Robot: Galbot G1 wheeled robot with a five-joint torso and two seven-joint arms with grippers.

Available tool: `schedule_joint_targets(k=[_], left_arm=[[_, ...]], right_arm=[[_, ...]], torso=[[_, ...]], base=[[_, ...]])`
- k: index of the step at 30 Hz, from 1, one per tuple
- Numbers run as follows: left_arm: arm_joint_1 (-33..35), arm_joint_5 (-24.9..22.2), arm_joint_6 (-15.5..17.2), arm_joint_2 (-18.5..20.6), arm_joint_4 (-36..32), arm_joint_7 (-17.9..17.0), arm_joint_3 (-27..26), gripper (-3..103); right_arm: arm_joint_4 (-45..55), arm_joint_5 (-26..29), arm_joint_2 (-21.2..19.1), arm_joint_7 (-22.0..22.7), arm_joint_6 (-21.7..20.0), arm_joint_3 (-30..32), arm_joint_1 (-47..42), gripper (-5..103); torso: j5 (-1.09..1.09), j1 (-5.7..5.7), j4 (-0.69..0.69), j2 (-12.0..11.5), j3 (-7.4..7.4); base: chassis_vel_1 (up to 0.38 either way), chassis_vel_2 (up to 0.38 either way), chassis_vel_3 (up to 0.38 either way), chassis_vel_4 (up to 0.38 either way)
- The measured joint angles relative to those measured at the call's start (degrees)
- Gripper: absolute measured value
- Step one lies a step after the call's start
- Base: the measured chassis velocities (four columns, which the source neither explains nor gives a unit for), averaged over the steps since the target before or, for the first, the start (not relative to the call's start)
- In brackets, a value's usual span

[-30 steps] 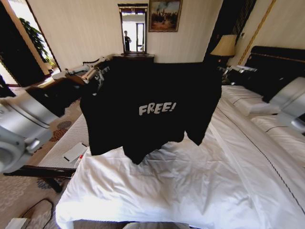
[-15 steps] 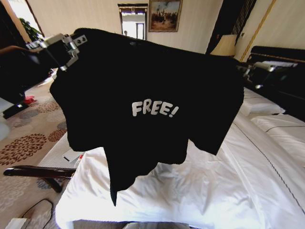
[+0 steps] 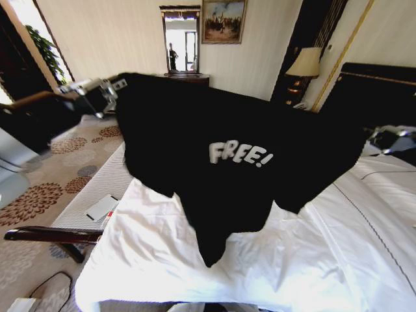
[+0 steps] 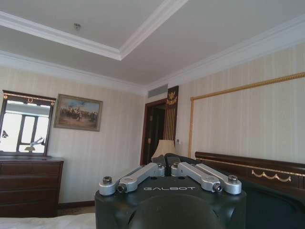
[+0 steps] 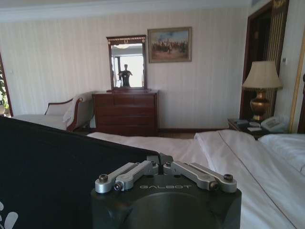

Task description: Fold the clothes on the bed.

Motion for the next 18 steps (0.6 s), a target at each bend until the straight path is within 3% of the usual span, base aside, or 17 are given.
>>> schedule_joint_targets(k=[4, 7, 18], left_arm=[[-0.07, -0.21, -0.35, -0.04, 0.17, -1.54, 0.59, 1], [-0.22, 1.84, -0.76, -0.51, 0.39, -1.77, 3.96, 1], [-0.8, 2.91, -1.4, -0.3, 0.52, -1.85, 6.42, 1]], right_arm=[[-0.24, -2.99, -1.69, -0.62, 0.89, -5.81, 5.7, 0], [-0.45, -4.91, -3.64, -0.59, 1.9, -10.35, 10.46, 0], [-0.61, -2.57, -5.4, -0.5, 2.32, -9.09, 12.49, 0]], torso=[[0.01, 0.0, 0.0, 0.0, 0.0], [0.0, 0.01, 0.01, 0.0, 0.01], [0.02, 0.01, -0.02, 0.0, 0.0]], base=[[0.0, 0.0, 0.0, 0.0], [0.0, 0.0, 0.0, 0.0], [0.0, 0.0, 0.0, 0.0]])
